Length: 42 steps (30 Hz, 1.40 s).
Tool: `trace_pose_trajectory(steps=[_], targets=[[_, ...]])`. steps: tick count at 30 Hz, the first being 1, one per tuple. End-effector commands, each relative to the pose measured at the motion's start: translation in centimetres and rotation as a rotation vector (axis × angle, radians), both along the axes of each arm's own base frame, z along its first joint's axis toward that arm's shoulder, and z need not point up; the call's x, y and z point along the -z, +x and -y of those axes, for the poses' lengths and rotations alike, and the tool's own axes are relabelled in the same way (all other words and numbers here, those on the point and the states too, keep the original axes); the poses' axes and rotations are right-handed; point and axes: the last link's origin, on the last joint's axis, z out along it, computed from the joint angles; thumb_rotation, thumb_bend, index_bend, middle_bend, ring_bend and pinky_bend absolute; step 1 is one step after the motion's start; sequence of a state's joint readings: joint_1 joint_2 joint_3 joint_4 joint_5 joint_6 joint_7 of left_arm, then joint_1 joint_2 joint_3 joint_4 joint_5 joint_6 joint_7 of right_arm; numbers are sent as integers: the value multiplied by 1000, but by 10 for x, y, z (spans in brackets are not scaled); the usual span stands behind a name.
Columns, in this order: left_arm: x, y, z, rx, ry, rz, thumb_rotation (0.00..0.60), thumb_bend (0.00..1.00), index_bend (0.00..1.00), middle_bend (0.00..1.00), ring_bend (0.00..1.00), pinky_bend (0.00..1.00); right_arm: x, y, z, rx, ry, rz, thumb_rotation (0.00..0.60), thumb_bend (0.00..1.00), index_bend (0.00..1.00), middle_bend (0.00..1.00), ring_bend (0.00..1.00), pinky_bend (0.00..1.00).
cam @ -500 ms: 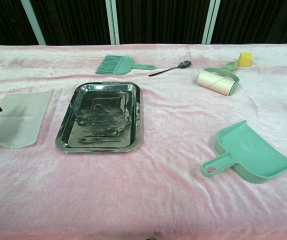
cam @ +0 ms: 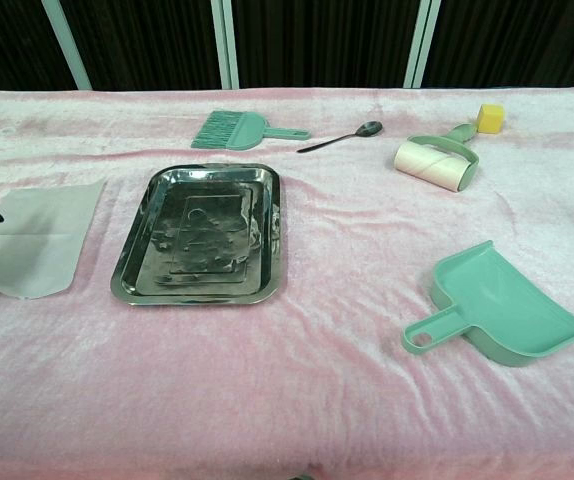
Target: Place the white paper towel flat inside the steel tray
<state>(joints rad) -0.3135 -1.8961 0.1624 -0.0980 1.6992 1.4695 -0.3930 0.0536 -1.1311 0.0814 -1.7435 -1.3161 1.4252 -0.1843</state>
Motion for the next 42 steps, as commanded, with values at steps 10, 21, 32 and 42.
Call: trace_pose_trajectory(steps=[10, 21, 32, 42], targets=[[-1, 0, 1, 5, -1, 0, 600, 469, 567, 200, 0, 27, 0, 0, 0, 0, -1, 0, 600, 277, 79, 24, 122, 142], [-22, 6, -9, 53, 64, 20, 600, 469, 576, 210, 0, 33, 0, 0, -1, 2, -1, 0, 600, 278, 79, 24, 122, 143], [-53, 32, -50, 104, 211, 180, 600, 468, 578, 213, 0, 42, 0, 0, -1, 3, 1, -6, 600, 277, 78, 24, 122, 143], [-64, 97, -101, 314, 277, 253, 600, 467, 578, 214, 0, 48, 0, 0, -1, 8, -2, -7, 600, 277, 79, 24, 122, 143]])
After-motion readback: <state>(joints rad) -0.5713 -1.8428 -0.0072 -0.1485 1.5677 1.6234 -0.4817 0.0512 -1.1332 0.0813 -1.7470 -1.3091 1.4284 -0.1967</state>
